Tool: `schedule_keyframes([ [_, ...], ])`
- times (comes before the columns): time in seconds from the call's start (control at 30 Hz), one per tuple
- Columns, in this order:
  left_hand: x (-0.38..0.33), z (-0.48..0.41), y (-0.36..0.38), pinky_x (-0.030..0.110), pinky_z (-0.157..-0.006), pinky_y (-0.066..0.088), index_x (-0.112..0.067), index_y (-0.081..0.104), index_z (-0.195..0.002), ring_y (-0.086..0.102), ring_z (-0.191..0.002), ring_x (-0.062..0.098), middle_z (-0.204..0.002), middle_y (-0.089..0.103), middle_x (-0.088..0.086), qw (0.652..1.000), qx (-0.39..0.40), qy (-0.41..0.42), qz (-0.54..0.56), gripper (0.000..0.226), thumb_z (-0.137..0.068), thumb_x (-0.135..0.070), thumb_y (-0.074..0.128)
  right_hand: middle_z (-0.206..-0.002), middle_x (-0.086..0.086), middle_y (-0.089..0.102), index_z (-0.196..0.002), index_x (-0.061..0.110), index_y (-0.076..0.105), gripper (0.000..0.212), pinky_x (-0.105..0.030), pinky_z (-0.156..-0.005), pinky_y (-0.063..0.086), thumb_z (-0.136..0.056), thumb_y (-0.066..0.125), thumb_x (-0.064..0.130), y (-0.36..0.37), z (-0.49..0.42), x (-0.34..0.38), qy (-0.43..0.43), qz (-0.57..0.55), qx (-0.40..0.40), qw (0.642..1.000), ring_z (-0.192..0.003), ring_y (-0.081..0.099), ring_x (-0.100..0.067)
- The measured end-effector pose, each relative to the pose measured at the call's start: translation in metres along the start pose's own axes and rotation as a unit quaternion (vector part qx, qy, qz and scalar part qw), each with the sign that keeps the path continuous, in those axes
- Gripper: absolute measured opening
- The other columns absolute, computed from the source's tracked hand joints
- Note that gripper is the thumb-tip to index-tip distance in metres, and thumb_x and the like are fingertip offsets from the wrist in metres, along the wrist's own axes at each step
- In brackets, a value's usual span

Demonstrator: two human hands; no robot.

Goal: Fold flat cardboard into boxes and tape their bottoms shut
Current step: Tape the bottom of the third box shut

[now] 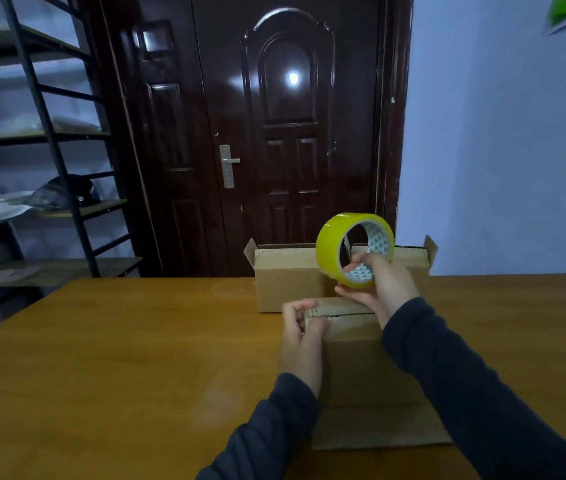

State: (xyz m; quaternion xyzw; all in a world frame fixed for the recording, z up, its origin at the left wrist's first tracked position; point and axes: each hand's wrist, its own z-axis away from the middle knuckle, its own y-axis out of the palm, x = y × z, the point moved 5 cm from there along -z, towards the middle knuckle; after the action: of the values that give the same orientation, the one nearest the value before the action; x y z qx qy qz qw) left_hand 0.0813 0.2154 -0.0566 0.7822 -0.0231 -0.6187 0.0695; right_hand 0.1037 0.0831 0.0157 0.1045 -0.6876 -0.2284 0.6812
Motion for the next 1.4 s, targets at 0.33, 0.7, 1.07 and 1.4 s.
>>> schedule_keyframes([
  [0.33, -0.026, -0.067, 0.009, 0.022, -0.082, 0.035, -0.006, 0.054, -0.056, 0.051, -0.096, 0.02, -0.089, 0.064, 0.015, 0.99, 0.069, -0.107, -0.064, 0.077, -0.1, -0.049, 0.006, -0.088, -0.016, 0.067, -0.094, 0.008, 0.059, 0.013, -0.047, -0.073, 0.059, -0.095, 0.054, 0.02, -0.007, -0.013, -0.008, -0.075, 0.064, 0.008, 0.995, -0.087, 0.068, -0.033],
  [0.7, -0.029, -0.051, 0.009, 0.028, -0.057, 0.036, -0.015, 0.054, -0.06, 0.045, -0.056, 0.021, -0.061, 0.051, 0.009, 0.982, -0.014, -0.175, -0.073, 0.028, -0.086, -0.01, 0.046, -0.093, -0.018, 0.067, -0.125, 0.007, 0.051, 0.031, -0.052, -0.078, 0.057, -0.097, 0.053, 0.021, -0.008, -0.016, -0.01, -0.08, 0.063, 0.021, 0.995, -0.093, 0.067, -0.035],
  [1.07, -0.056, -0.043, 0.001, 0.037, -0.106, 0.027, -0.01, 0.047, -0.092, 0.042, -0.077, 0.018, -0.085, 0.043, 0.001, 0.96, 0.076, -0.187, -0.196, 0.025, -0.103, -0.008, 0.025, -0.083, -0.006, 0.067, -0.118, 0.015, 0.053, 0.023, -0.048, -0.077, 0.058, -0.098, 0.051, 0.025, -0.006, -0.012, -0.008, -0.135, 0.122, 0.005, 0.983, -0.093, 0.068, -0.031],
  [1.4, -0.044, -0.03, 0.002, 0.023, -0.057, 0.032, -0.012, 0.038, -0.063, 0.035, -0.059, 0.012, -0.068, 0.039, 0.001, 0.97, -0.062, -0.233, -0.04, 0.035, -0.098, -0.011, 0.041, -0.083, -0.006, 0.065, -0.108, 0.021, 0.054, 0.012, -0.054, -0.086, 0.054, -0.097, 0.052, 0.025, -0.006, -0.01, -0.007, -0.112, 0.111, 0.002, 0.987, -0.1, 0.065, -0.034],
])
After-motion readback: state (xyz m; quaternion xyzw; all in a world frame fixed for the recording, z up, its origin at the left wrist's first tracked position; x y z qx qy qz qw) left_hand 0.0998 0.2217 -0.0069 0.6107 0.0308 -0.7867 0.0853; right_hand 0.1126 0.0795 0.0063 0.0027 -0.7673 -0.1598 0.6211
